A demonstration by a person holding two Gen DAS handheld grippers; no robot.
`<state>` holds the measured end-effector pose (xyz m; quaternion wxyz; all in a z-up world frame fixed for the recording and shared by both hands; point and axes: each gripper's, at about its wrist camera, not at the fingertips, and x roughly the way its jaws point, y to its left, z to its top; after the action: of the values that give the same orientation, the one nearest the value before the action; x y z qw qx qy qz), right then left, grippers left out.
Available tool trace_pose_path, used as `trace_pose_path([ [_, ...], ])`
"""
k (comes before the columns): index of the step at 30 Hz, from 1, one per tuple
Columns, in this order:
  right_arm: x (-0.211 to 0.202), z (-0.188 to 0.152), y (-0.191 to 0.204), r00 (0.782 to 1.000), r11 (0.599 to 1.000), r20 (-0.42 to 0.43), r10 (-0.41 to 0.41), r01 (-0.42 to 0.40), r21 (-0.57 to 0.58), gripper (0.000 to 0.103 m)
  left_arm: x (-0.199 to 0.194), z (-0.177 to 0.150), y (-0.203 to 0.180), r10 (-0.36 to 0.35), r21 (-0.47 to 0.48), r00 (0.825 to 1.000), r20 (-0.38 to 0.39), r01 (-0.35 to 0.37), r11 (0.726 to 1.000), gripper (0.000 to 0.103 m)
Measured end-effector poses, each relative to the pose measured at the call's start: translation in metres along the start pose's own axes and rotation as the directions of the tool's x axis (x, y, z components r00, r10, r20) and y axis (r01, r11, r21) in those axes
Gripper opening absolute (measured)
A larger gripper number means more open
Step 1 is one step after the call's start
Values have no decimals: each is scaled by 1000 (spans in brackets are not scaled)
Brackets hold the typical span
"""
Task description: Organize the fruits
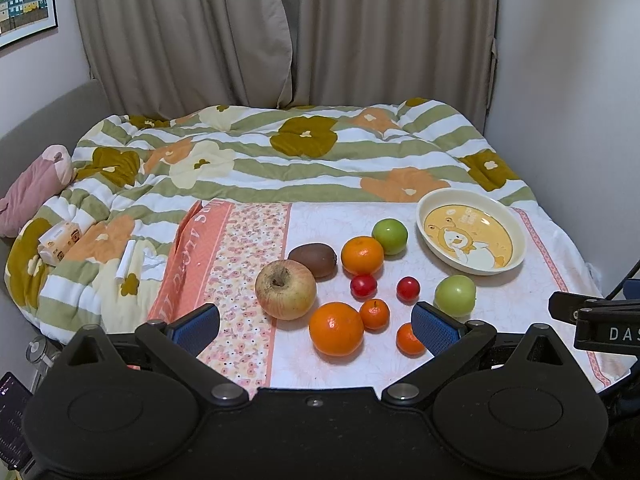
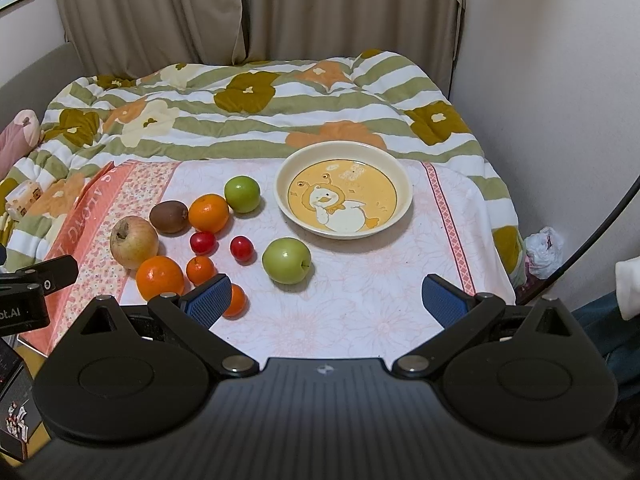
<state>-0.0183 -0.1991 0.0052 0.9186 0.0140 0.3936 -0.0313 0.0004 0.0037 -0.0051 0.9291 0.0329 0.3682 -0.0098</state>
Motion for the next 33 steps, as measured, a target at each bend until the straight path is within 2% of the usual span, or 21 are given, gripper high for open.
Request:
trace_pose_path([
  [33, -2, 0, 4, 1000, 1000, 12, -1, 1, 0, 103, -2, 0, 4, 6, 1, 1000, 0, -6, 1000, 103],
])
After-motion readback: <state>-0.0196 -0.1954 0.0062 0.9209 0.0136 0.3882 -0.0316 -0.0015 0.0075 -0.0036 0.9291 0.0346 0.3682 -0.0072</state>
